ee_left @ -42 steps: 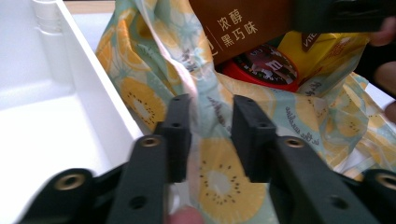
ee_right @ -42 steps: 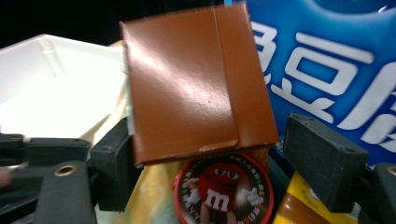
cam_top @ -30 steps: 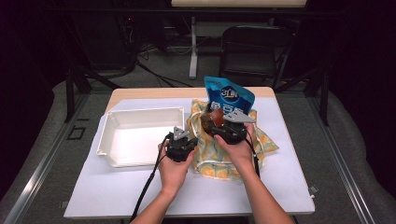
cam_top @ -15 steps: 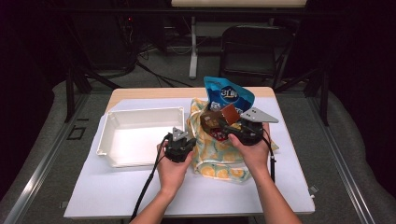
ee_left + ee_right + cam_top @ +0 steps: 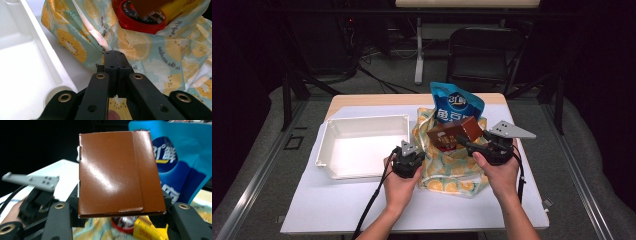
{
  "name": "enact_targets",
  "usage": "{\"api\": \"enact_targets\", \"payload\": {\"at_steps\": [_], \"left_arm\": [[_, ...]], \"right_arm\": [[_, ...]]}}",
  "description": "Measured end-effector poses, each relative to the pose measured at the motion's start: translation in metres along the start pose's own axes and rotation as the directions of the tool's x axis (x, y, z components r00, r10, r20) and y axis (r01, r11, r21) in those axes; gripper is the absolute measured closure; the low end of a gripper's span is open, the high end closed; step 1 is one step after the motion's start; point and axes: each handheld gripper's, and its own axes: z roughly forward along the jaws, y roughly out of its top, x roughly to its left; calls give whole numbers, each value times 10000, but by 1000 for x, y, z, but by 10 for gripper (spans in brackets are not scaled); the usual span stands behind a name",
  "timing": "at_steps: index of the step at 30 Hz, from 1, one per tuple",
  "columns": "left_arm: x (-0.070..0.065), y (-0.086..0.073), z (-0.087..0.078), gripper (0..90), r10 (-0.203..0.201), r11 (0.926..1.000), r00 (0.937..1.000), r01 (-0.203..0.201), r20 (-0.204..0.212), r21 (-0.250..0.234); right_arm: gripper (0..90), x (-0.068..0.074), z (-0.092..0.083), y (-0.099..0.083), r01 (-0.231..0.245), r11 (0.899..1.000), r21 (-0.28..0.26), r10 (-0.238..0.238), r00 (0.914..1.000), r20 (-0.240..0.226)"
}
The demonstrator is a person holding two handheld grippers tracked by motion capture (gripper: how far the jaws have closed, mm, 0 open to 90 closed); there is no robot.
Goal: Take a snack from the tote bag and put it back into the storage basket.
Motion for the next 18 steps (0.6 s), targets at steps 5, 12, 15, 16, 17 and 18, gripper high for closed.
{"api": "enact_targets", "payload": {"at_steps": [5, 12, 15, 16, 17, 18], "left_arm": [[1, -2, -6, 800, -56, 9996, 9999, 61, 161, -278], [4, -1, -24, 658, -137, 9963, 9994, 164, 322, -841], [7, 1, -32, 607, -165, 9935, 9984, 225, 538, -1113], [8, 1, -34, 587, -180, 9934, 9975, 257, 690, -1119], [8, 2, -35, 569, -159, 9932, 9968, 248, 782, -1134], [8, 1, -36, 554, -103, 9925, 9961, 208, 875, -1204]], "right_arm": [[432, 5, -7, -9, -52, 9990, 445, 70, 9992, -401], [432, 7, -15, -11, -61, 9968, 796, 119, 9974, -717], [432, 10, -15, -12, 124, 9943, 1056, -31, 9961, -876], [432, 11, -13, -13, 234, 9916, 1275, -123, 9961, -870], [432, 11, -11, -15, 266, 9888, 1471, -140, 9962, -862], [432, 11, -8, -17, 267, 9866, 1611, -126, 9961, -878]]}}
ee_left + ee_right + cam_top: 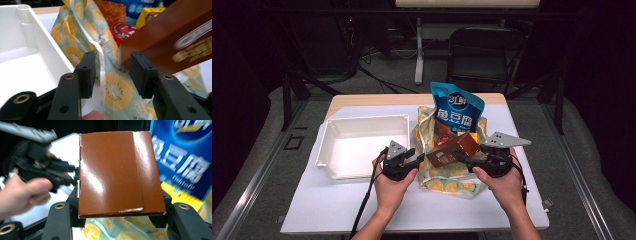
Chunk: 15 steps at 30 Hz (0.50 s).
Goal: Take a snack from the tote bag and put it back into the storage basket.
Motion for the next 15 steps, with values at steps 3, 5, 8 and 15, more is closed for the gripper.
{"api": "enact_targets", "payload": {"at_steps": [3, 5, 8, 15], "left_arm": [[-2, -2, -1, 520, 212, 9997, 9988, -208, 442, -91], [-4, -3, 0, 505, 388, 9992, 9968, -379, 699, -141], [-7, -4, 2, 488, 515, 9984, 9930, -489, 1064, -272], [-8, -6, 7, 426, 1128, 9935, 9821, -1094, 1506, -304]], "right_arm": [[432, -3, 17, -6, -93, 9965, 826, 91, 10000, 33], [432, -4, 28, -10, -140, 9924, 1224, 135, 9999, 49], [430, -6, 38, -12, -383, 9933, 1095, 385, 9993, 2], [425, -1, 48, -13, -261, 9981, 563, 262, 9997, -10]]}}
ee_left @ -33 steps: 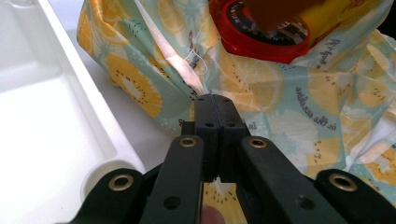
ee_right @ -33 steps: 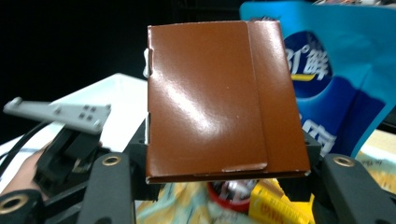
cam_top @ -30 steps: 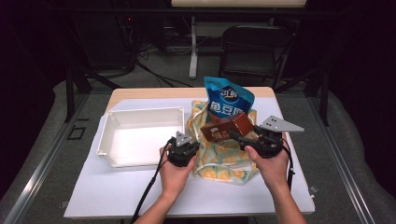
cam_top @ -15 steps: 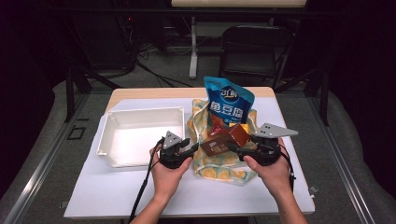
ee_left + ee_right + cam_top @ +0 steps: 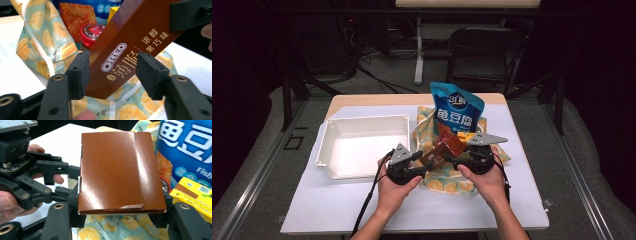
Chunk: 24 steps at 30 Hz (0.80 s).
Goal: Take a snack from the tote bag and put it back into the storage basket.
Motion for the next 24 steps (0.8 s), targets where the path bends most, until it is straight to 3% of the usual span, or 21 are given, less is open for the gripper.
{"api": "enact_targets", "payload": {"at_steps": [4, 6, 9, 14, 17, 21, 24], "left_arm": [[-5, -2, 4, 298, 431, 9991, 9991, -431, 11, 66], [-9, -2, 7, 262, 744, 9970, 9970, -740, -211, 218], [-11, -1, 9, 217, 787, 9968, 9966, -783, -256, 187], [-16, 4, 9, 203, 1149, 9934, 9932, -1149, -164, 19], [-20, 6, 10, 194, 1490, 9888, 9882, -1490, -363, 29], [-21, 6, 11, 200, 1457, 9893, 9883, -1456, -440, 58], [-22, 5, 11, 216, 1634, 9865, 9851, -1635, -539, 24]], "right_arm": [[429, 4, 0, 3, -15, 10000, 34, 15, 10000, 1], [430, 6, -1, 5, -57, 10000, -18, 57, 10000, -67], [430, 10, -6, 9, 107, 9999, -47, -107, 9998, 156], [431, 11, -15, 14, -142, 9998, -136, 145, 9996, 259], [431, 12, -18, 17, -284, 9994, -197, 286, 9995, 96], [431, 20, -20, 22, -126, 9997, -196, 122, 9998, -182], [431, 24, -22, 24, 13, 9999, -163, -16, 9998, -183]]}}
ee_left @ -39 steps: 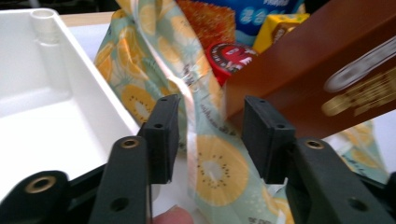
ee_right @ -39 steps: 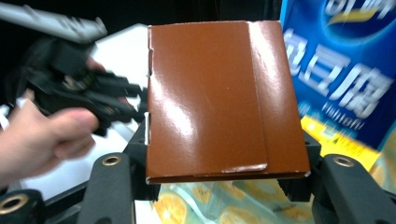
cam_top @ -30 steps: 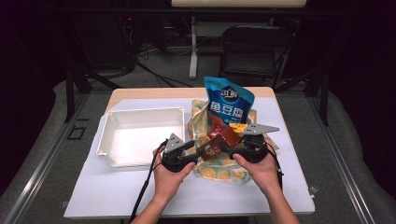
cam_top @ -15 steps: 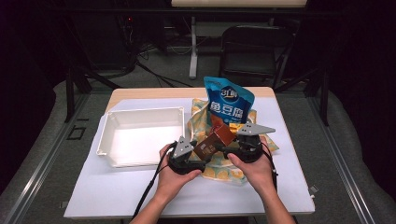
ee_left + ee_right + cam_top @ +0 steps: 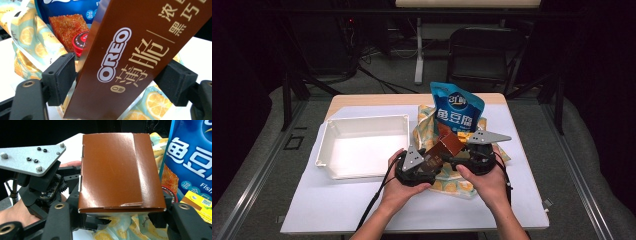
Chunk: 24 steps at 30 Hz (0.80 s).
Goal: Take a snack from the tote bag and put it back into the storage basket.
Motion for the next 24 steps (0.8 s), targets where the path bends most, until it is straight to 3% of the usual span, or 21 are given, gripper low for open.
{"api": "enact_targets", "payload": {"at_steps": [5, 7, 9, 13, 18, 24], "left_arm": [[-6, 1, -3, 266, 597, 9982, 9979, -599, -256, -76], [-11, 0, -6, 311, 1234, 9922, 9909, -1243, -545, -129], [-14, 0, -7, 343, 1392, 9899, 9885, -1406, -594, -196], [-13, 1, -11, 367, 1120, 9922, 9931, -1136, -336, -512], [-7, 5, -17, 373, 561, 9953, 9979, -586, -332, -771], [3, 8, -29, 374, 37, 9944, 9993, -77, -376, -1053]], "right_arm": [[431, 1, 0, 1, -134, 9999, 5, 134, 9999, 27], [429, 3, 1, 1, -118, 9999, 24, 118, 9999, 81], [426, 4, 1, 1, -129, 9999, -56, 130, 9998, 152], [390, 8, 0, 2, -73, 9988, -482, 84, 9997, 230], [208, 12, -3, 3, 92, 9958, -912, -86, 9999, 79], [159, 12, -15, 5, 83, 9891, -1469, -76, 10000, 49]]}}
